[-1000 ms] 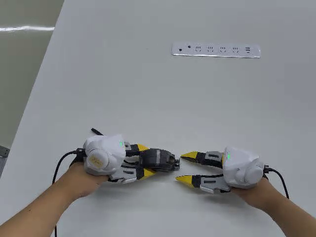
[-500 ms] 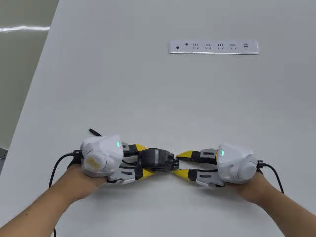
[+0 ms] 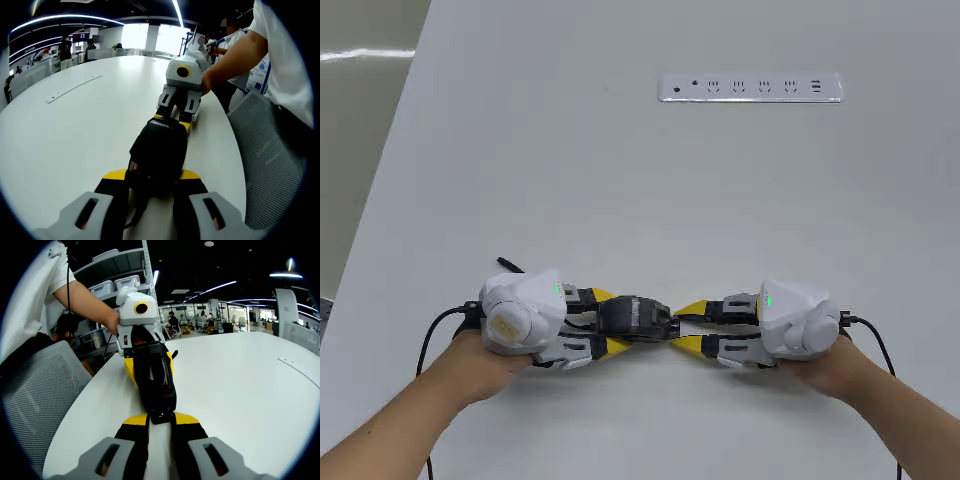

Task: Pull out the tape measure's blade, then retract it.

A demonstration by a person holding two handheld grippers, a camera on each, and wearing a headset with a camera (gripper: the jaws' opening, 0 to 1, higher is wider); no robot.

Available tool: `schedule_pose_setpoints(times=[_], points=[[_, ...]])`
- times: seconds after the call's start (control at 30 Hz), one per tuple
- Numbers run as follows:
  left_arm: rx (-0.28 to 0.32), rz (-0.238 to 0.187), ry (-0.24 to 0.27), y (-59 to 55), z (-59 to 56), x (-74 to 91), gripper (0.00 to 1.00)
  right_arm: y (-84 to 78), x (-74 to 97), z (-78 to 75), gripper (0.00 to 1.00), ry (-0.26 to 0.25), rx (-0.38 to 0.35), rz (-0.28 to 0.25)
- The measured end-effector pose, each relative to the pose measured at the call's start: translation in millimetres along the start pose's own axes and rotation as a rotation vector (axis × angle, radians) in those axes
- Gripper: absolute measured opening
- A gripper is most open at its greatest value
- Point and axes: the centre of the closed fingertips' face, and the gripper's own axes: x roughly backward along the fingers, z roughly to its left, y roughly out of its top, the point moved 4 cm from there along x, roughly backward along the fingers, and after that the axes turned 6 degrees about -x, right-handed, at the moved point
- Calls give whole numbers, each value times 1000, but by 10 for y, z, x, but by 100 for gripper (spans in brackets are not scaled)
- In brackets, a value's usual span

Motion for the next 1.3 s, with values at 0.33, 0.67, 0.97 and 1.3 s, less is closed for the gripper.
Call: schedule_pose_setpoints(times=[0.33, 0.67, 0.97, 1.3], points=[[-3, 2, -4, -3, 5, -10, 30, 7, 4, -22, 13, 1, -6, -1], [-7, 11, 0, -10, 8, -21, 30, -4, -1, -35, 13, -8, -7, -4], [-20, 21, 5, -12, 8, -29, 30, -23, 9, -30, 12, -17, -20, -17], [-21, 22, 9, -15, 2, -31, 29, -19, 8, -23, 11, -26, -8, -18]])
